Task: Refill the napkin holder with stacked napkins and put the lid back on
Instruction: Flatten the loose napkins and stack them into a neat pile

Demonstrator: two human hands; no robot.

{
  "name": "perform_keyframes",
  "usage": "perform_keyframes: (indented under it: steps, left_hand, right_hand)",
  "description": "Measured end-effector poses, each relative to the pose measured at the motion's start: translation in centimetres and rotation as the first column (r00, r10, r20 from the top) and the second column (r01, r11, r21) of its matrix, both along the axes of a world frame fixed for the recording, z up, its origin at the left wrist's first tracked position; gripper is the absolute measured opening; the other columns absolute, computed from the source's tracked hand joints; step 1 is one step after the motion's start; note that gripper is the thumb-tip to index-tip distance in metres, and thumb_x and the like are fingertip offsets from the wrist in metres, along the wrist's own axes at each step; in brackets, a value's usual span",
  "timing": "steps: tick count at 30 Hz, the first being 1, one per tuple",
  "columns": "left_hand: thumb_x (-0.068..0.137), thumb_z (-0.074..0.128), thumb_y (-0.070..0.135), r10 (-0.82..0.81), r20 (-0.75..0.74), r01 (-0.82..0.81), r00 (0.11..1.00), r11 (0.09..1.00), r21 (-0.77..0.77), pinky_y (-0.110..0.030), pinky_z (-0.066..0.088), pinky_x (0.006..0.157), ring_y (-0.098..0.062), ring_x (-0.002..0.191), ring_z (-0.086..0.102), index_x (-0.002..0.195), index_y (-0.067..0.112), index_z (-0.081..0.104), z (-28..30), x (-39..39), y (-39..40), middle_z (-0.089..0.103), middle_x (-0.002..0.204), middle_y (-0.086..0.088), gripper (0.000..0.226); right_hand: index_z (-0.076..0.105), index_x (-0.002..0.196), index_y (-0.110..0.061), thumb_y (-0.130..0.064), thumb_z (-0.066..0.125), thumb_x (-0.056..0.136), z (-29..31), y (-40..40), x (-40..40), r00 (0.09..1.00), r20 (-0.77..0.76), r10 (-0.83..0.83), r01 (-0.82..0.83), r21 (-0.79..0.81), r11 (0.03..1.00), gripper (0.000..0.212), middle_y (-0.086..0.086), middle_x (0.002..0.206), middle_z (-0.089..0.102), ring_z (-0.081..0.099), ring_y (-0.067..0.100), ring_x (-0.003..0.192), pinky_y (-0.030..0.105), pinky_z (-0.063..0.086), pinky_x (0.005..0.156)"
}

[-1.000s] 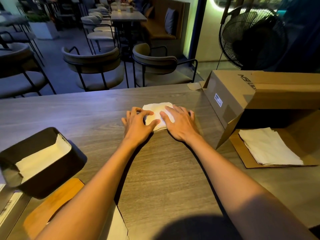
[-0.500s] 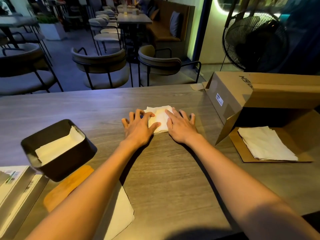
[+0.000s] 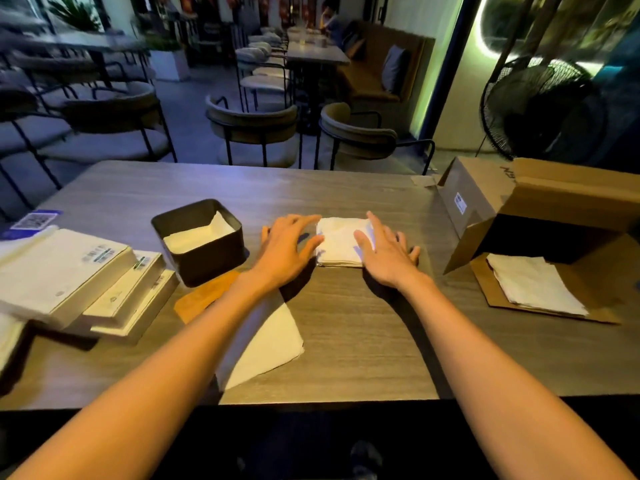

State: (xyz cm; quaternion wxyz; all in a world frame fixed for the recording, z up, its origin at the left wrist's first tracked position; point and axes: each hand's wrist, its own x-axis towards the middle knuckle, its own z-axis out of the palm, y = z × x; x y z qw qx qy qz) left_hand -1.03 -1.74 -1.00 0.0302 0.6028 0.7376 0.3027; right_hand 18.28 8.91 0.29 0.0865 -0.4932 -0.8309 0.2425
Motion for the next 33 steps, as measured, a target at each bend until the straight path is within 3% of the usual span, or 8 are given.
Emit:
perform_keyframes:
  steps: [5, 8, 10, 14, 20, 25, 29, 33]
  left_hand:
    - [0.092, 0.059, 0.049, -0.103, 0.018, 0.104, 0.995, 0.989, -0.101, -0.031, 0.053, 0.082, -0.006, 0.083, 0.058, 0.109, 0.023, 0.073, 3.3, -1.7, -5.0, 0.069, 0.105, 0.004, 0.035]
    - [0.084, 0.068, 0.052, -0.152, 0.023, 0.152, 0.988, 0.948, -0.278, -0.029, 0.058, 0.078, -0.004, 0.081, 0.064, 0.102, 0.025, 0.074, 3.5, -2.5, -7.8, 0.072, 0.096, 0.007, 0.033]
    - [0.078, 0.075, 0.051, -0.178, -0.003, 0.164, 0.984, 0.916, -0.366, -0.028, 0.057, 0.078, -0.006, 0.084, 0.065, 0.1, 0.027, 0.073, 2.9, -2.8, -8.9, 0.071, 0.094, 0.009, 0.033]
    - [0.08, 0.077, 0.039, -0.162, 0.048, 0.169, 0.986, 0.93, -0.327, -0.029, 0.057, 0.073, -0.01, 0.075, 0.064, 0.085, 0.024, 0.072, 2.3, -2.7, -9.4, 0.069, 0.08, 0.007, 0.016]
    - [0.09, 0.068, 0.035, -0.108, 0.167, 0.13, 0.98, 0.983, -0.129, -0.021, 0.05, 0.065, -0.006, 0.069, 0.063, 0.093, 0.022, 0.068, 2.9, -2.8, -9.4, 0.068, 0.084, 0.009, 0.013]
    - [0.083, 0.074, 0.042, -0.086, 0.022, 0.087, 0.996, 0.896, -0.435, -0.023, 0.049, 0.067, -0.011, 0.073, 0.061, 0.088, 0.019, 0.069, 2.6, -3.2, -9.4, 0.064, 0.078, 0.006, 0.023]
    - [0.086, 0.068, 0.045, -0.092, -0.038, 0.067, 0.995, 0.9, -0.43, -0.032, 0.049, 0.072, -0.018, 0.075, 0.061, 0.085, 0.017, 0.068, 2.0, -3.0, -9.0, 0.066, 0.081, -0.002, 0.028]
    - [0.09, 0.064, 0.043, -0.126, 0.257, 0.17, 0.958, 0.973, -0.159, -0.031, 0.051, 0.075, -0.017, 0.079, 0.062, 0.091, 0.02, 0.065, 2.4, -2.5, -8.8, 0.066, 0.085, 0.001, 0.023]
  right_hand:
    - [0.026, 0.158, -0.037, -0.056, 0.034, 0.105, 0.5, -3.1, -0.2, 0.988, -0.141, 0.07, -0.031, 0.257, 0.966, 0.057, 0.002, 0.157, 0.037, 0.024, 0.026, 0.146, 0.051, 0.018, 0.114]
    - [0.059, 0.133, -0.029, -0.049, 0.046, 0.104, -0.2, -5.8, -1.0, 0.953, -0.217, 0.212, -0.129, 0.344, 0.93, 0.038, 0.0, 0.135, 0.054, 0.038, 0.022, 0.132, 0.043, 0.027, 0.106]
    - [0.069, 0.11, -0.024, -0.046, 0.051, 0.103, -0.7, -7.7, -1.9, 0.924, -0.244, 0.293, -0.211, 0.312, 0.926, 0.029, -0.003, 0.115, 0.061, 0.046, 0.018, 0.117, 0.041, 0.034, 0.101]
    - [0.068, 0.094, -0.023, -0.055, 0.048, 0.101, -1.4, -10.1, -3.6, 0.894, -0.203, 0.399, -0.365, 0.187, 0.912, 0.038, -0.006, 0.093, 0.062, 0.05, 0.014, 0.096, 0.037, 0.042, 0.087]
    - [0.071, 0.109, -0.024, -0.052, 0.061, 0.096, -0.7, -10.9, -3.9, 0.867, -0.299, 0.398, -0.411, 0.022, 0.912, 0.033, -0.009, 0.098, 0.068, 0.06, 0.005, 0.093, 0.024, 0.044, 0.078]
    - [0.068, 0.107, -0.032, -0.064, 0.071, 0.082, -1.0, -11.0, -3.3, 0.903, -0.149, 0.404, -0.399, 0.062, 0.915, 0.04, -0.008, 0.102, 0.061, 0.051, 0.014, 0.105, 0.035, 0.042, 0.092]
    - [0.066, 0.108, -0.034, -0.065, 0.069, 0.084, -1.4, -11.1, -3.2, 0.908, -0.147, 0.393, -0.384, 0.085, 0.919, 0.039, -0.009, 0.106, 0.058, 0.047, 0.014, 0.109, 0.036, 0.041, 0.093]
    - [0.068, 0.101, -0.025, -0.052, 0.069, 0.09, -1.2, -10.4, -3.0, 0.881, -0.316, 0.351, -0.361, 0.029, 0.932, 0.029, -0.007, 0.094, 0.066, 0.061, 0.014, 0.088, 0.032, 0.049, 0.077]
